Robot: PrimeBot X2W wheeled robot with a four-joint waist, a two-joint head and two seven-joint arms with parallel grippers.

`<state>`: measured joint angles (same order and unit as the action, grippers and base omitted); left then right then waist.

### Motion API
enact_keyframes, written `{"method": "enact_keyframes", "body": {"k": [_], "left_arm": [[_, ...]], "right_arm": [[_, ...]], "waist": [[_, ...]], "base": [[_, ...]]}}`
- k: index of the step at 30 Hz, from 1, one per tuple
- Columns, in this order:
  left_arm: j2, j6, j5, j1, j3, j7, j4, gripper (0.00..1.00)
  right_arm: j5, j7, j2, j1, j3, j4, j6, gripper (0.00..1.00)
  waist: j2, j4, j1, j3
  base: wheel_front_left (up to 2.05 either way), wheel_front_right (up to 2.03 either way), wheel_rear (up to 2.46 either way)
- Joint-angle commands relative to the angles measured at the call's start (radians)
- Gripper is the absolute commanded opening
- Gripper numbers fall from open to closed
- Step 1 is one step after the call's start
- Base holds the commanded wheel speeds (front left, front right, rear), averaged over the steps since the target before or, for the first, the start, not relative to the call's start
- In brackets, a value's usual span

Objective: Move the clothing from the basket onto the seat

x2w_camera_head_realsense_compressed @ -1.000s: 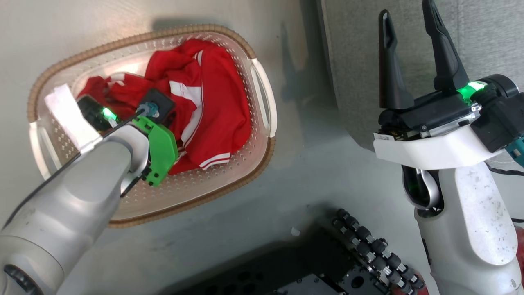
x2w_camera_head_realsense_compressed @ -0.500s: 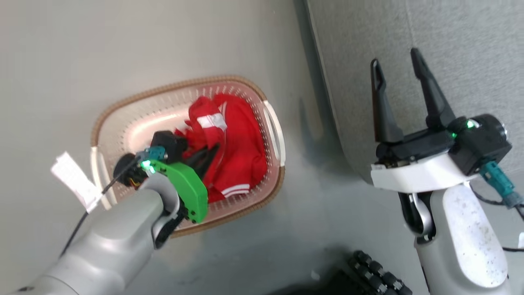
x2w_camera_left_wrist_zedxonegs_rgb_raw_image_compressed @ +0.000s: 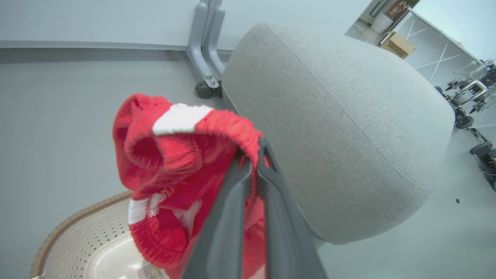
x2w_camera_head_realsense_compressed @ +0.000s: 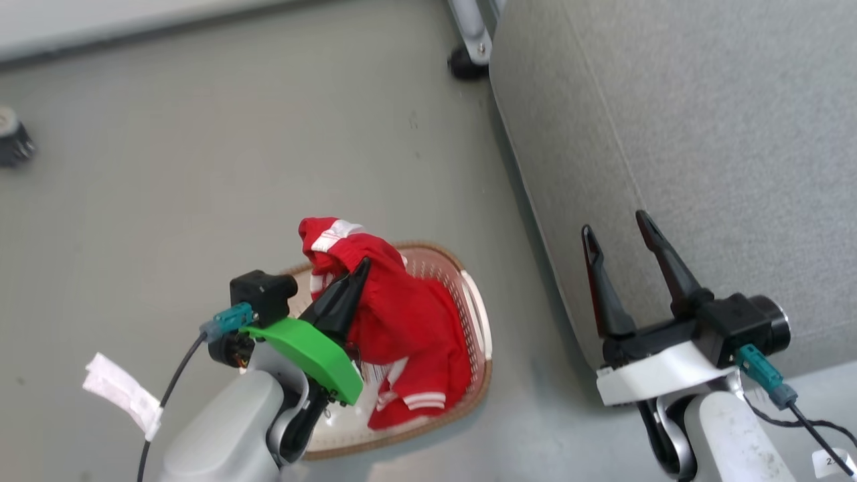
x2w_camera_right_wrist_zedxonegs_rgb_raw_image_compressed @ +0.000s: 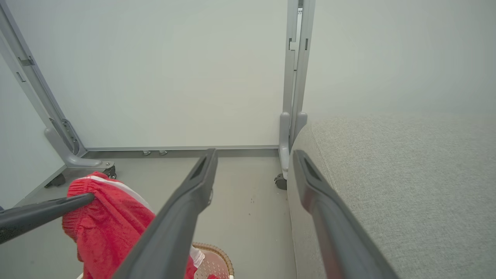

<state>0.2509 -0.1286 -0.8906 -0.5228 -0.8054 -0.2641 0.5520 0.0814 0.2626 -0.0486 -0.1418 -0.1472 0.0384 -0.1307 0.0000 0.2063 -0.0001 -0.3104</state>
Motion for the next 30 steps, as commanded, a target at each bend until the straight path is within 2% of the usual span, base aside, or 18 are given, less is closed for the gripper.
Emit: {"method": "enact_keyframes", "body": {"k": [1, 6, 14, 19, 23, 30], "left_arm": [[-0.015, -0.001, 0.028, 0.042, 0.026, 0.0, -0.016, 0.0], [-0.065, -0.002, 0.111, 0.116, 0.151, 0.0, -0.099, 0.0], [-0.104, -0.003, 0.197, 0.169, 0.233, 0.0, -0.22, 0.0], [-0.116, -0.003, 0.217, 0.172, 0.244, 0.0, -0.271, 0.0], [-0.131, -0.003, 0.193, 0.17, 0.246, 0.0, -0.3, 0.0], [-0.146, -0.003, 0.164, 0.138, 0.197, -0.001, -0.33, 0.0]], "right_arm": [[-0.008, 0.003, -0.003, 0.029, -0.002, 0.004, 0.0, 1.0], [-0.003, 0.003, -0.005, 0.071, -0.014, 0.013, 0.0, 1.0], [0.015, 0.003, -0.01, 0.116, -0.044, 0.012, 0.0, 1.0], [0.03, 0.003, -0.011, 0.122, -0.075, 0.003, 0.0, 1.0], [0.068, 0.003, -0.016, 0.118, -0.119, 0.003, 0.0, 1.0], [0.133, 0.003, -0.04, 0.073, -0.229, -0.017, 0.0, 1.0]], "waist": [[0.0, -0.054, 0.0001, 0.201], [0.0, -0.064, 0.0001, 0.257], [0.0, -0.074, 0.0001, 0.305], [0.0, -0.08, 0.0001, 0.316], [0.0, -0.089, 0.0001, 0.316], [0.0, -0.102, 0.0001, 0.306]], "base": [[0.0, 0.0, 0.0], [0.0, 0.0, 0.0], [0.0, 0.0, 0.0], [0.0, 0.0, 0.0], [0.0, 0.0, 0.0], [0.0, 0.0, 0.0]]}}
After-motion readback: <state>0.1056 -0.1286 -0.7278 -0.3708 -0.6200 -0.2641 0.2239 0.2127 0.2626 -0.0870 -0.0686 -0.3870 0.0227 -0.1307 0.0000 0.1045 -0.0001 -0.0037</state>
